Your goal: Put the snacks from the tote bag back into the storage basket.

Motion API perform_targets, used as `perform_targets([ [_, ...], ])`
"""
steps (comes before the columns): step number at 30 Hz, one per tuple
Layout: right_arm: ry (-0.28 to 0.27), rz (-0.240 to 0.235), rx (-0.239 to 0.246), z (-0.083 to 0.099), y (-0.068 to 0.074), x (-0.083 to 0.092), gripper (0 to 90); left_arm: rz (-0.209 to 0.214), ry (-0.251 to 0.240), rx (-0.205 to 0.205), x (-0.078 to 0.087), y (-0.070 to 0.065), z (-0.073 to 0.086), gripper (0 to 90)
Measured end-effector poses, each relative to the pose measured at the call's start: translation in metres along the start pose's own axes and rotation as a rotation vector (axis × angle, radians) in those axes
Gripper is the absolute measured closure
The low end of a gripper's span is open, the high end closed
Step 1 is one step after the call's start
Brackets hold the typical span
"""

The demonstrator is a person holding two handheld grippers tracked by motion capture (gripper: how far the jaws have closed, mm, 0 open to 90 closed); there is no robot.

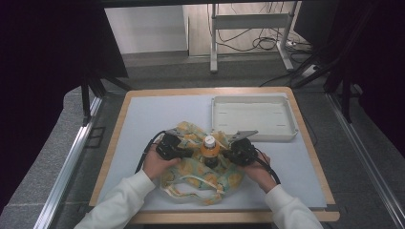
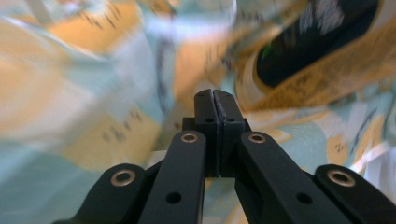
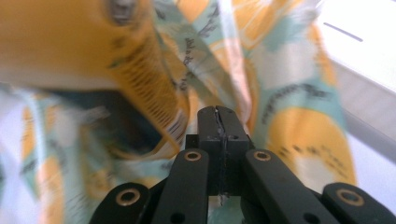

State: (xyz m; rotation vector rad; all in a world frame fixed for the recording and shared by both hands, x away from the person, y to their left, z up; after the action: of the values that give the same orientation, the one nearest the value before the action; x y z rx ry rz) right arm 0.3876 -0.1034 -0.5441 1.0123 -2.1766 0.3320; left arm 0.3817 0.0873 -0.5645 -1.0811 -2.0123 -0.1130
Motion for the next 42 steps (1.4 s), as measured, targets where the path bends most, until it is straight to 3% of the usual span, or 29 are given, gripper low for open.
perform_targets([
  [5,0.044,0.061,-0.003,0.003,-0.014,-0.015,89.2,0.028,0.037,0.012,-0.008,-0.003,0.014,90.0],
  [10,0.042,0.116,-0.026,0.003,-0.029,-0.018,89.2,0.044,0.058,0.006,-0.005,-0.009,0.028,90.0],
  [13,0.036,0.14,-0.04,0.004,-0.037,-0.017,89.2,0.076,0.06,0.016,-0.002,-0.017,0.037,90.0],
  [20,0.034,0.152,-0.059,0.008,-0.043,-0.016,89.2,0.093,0.055,0.003,0.005,-0.023,0.045,90.0],
  [24,-0.024,0.105,-0.061,0.0,-0.036,-0.007,89.2,0.1,-0.027,-0.022,0.022,-0.031,0.034,90.0],
  [28,-0.115,0.055,-0.04,-0.015,-0.024,0.013,89.2,0.094,-0.12,-0.064,0.045,-0.04,0.023,90.0],
  [32,-0.195,0.011,-0.029,-0.024,-0.014,0.034,89.2,0.072,-0.194,-0.068,0.062,-0.041,0.021,90.0],
  [38,-0.23,-0.016,-0.013,-0.018,-0.007,0.055,89.1,0.031,-0.286,-0.08,0.089,-0.034,0.027,85.8],
  [40,-0.242,-0.033,-0.011,-0.014,-0.006,0.059,87.6,-0.006,-0.331,-0.078,0.096,-0.03,0.028,79.7],
  [42,-0.247,-0.045,-0.015,-0.012,-0.005,0.061,86.1,-0.016,-0.371,-0.07,0.104,-0.027,0.029,76.5],
])
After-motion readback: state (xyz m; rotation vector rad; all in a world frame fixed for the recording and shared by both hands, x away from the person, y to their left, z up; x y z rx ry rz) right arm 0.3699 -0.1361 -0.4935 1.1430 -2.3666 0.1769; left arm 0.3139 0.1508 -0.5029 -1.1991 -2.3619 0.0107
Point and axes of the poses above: each handheld gripper's, and its own axes: x roughly backward along the jaws, z roughly out of its underside, y roughly to its left, the point moved 7 cm from there along -x, roughly forward along the jaws, and after that the axes turned 3 degrees about -y, right-handed, at the moved point
